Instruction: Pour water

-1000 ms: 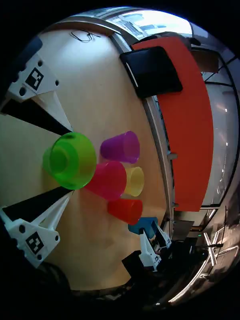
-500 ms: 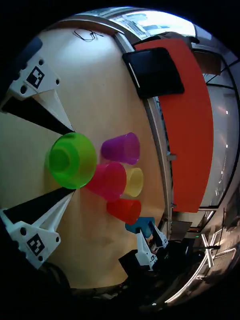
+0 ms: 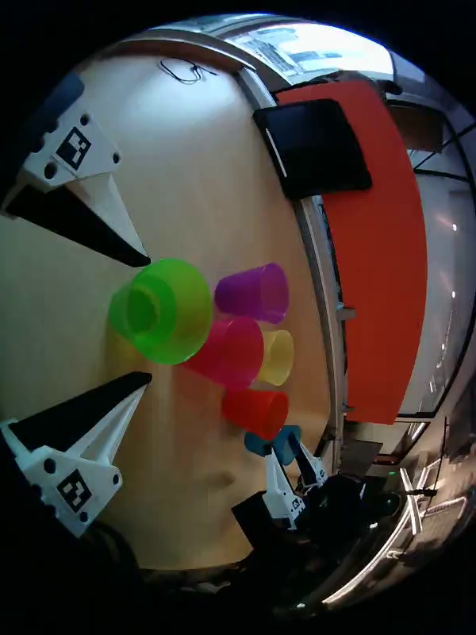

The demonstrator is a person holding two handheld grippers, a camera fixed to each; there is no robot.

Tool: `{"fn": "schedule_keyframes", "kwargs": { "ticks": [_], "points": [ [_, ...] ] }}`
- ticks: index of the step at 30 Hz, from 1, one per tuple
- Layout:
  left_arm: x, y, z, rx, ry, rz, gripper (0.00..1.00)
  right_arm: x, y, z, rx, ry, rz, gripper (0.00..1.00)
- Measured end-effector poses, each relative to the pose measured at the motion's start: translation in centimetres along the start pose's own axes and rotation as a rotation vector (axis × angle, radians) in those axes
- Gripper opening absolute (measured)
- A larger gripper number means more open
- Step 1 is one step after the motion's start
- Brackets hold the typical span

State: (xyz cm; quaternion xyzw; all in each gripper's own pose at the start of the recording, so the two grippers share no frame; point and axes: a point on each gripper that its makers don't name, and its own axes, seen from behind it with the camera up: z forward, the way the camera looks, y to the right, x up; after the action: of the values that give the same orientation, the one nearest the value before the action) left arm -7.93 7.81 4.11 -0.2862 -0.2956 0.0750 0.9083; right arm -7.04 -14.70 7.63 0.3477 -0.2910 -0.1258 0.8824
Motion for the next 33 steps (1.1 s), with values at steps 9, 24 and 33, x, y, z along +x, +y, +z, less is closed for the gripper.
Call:
{"fn": "schedule_keyframes", "kwargs": {
  "ticks": [9,24,33],
  "points": [
    [-0.5,0.7,-1.5,0.0,0.017,-0.015,0.99,-1.1,0.0,0.3,-0.004,-0.015,0.011,0.93],
    [-0.9,1.1,-2.8,0.012,0.04,-0.033,0.99,-1.8,0.0,-0.3,-0.026,-0.02,0.02,1.0],
    [-1.1,1.2,-4.2,0.039,0.073,-0.054,0.99,-2.7,-0.3,-2.7,-0.053,0.009,0.044,1.0]
  ]
}}
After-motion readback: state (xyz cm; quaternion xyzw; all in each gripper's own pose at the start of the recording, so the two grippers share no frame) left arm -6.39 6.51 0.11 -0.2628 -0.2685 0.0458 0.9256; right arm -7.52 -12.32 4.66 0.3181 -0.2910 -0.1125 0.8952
